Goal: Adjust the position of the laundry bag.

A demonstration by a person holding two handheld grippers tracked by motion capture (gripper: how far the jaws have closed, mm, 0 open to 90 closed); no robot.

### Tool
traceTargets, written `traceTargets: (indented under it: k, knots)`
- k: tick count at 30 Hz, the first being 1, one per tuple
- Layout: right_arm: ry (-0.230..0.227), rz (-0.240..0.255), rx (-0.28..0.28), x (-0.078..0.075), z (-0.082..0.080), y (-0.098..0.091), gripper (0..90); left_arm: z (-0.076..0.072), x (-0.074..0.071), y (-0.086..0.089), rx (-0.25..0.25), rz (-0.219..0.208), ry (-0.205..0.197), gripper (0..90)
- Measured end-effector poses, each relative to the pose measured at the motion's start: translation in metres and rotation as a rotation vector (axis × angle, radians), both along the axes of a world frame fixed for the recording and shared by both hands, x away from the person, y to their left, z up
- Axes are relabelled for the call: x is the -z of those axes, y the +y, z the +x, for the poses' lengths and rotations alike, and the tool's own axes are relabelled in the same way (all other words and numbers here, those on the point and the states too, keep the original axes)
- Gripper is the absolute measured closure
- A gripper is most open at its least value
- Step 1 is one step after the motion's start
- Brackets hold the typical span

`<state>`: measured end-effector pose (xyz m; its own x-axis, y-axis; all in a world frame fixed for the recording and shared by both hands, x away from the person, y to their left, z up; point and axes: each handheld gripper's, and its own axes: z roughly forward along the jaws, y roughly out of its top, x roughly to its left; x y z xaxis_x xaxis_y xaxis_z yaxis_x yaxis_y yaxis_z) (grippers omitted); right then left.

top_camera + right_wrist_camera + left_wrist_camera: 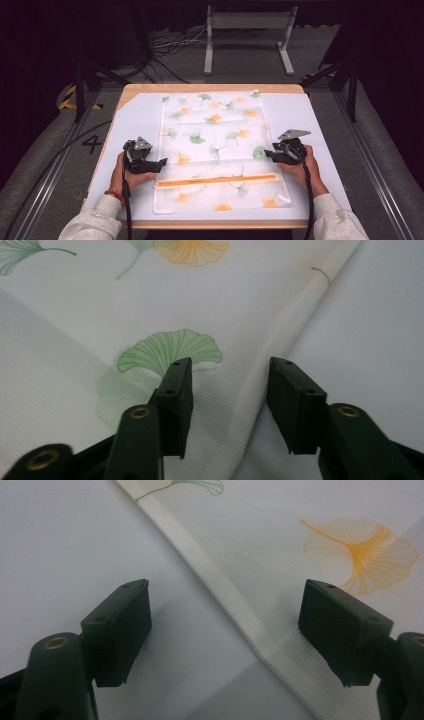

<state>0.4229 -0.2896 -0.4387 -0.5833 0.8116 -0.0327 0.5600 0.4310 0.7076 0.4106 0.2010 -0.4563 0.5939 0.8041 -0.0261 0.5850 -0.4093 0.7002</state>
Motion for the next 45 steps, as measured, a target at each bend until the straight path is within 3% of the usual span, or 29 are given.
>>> traceTargets:
  k: [3, 7, 11, 13, 16, 18, 22, 28, 45]
  knots:
    - [0.009, 0.000, -0.011, -0.001, -0.001, 0.000, 63.8, 0.000, -0.002, 0.001, -0.020, -0.003, 0.010, 25.2]
    - [0.036, 0.008, 0.001, -0.003, 0.002, -0.003, 77.8, 0.002, -0.003, 0.004, -0.041, -0.003, 0.016, 39.0]
    - [0.044, 0.010, 0.009, -0.003, 0.004, -0.004, 84.8, 0.003, -0.004, 0.007, -0.053, -0.019, 0.014, 50.2]
    - [0.042, -0.004, 0.008, -0.004, 0.004, -0.002, 86.9, 0.004, -0.004, 0.007, -0.037, -0.050, 0.025, 64.8]
    - [0.032, -0.012, 0.003, -0.004, 0.003, 0.000, 88.7, 0.002, -0.004, 0.002, -0.002, -0.048, 0.024, 81.9]
    - [0.030, -0.012, 0.000, -0.005, 0.003, 0.000, 89.0, 0.003, -0.005, 0.002, 0.002, -0.052, 0.030, 85.6]
    - [0.022, -0.013, -0.003, -0.006, 0.002, 0.000, 89.2, 0.003, -0.004, 0.004, 0.009, -0.070, 0.029, 87.9]
    - [-0.011, -0.006, -0.017, -0.011, -0.002, 0.003, 89.2, 0.001, -0.009, 0.004, 0.020, -0.070, -0.004, 88.3]
    - [-0.011, -0.014, -0.009, -0.013, -0.005, -0.003, 89.2, 0.005, -0.012, -0.002, 0.043, -0.051, -0.016, 88.3]
